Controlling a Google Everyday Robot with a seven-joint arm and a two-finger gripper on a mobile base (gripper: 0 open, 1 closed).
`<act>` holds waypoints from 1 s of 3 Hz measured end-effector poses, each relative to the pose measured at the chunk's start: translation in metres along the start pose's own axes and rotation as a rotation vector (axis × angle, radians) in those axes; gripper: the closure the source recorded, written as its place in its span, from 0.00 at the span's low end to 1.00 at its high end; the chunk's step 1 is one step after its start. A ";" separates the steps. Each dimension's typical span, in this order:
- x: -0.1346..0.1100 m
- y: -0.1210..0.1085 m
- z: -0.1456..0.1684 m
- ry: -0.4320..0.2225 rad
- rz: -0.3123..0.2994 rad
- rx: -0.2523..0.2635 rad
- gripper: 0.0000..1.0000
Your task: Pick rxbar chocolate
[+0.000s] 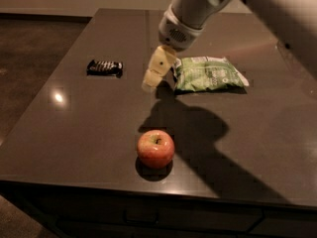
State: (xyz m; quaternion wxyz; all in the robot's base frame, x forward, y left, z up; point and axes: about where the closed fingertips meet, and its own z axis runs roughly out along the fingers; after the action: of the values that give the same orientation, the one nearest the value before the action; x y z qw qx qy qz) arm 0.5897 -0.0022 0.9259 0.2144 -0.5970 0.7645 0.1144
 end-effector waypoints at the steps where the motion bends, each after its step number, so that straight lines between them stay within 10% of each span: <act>1: -0.015 -0.009 0.023 -0.006 0.011 -0.020 0.00; 3: -0.046 -0.035 0.072 -0.015 0.020 -0.002 0.00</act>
Offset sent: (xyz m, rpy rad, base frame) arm 0.0648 0.0688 -0.0412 0.0304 0.0263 -0.0083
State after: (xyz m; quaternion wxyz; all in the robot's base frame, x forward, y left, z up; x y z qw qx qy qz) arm 0.6466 0.0597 0.8867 0.2181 -0.5889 0.7686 0.1218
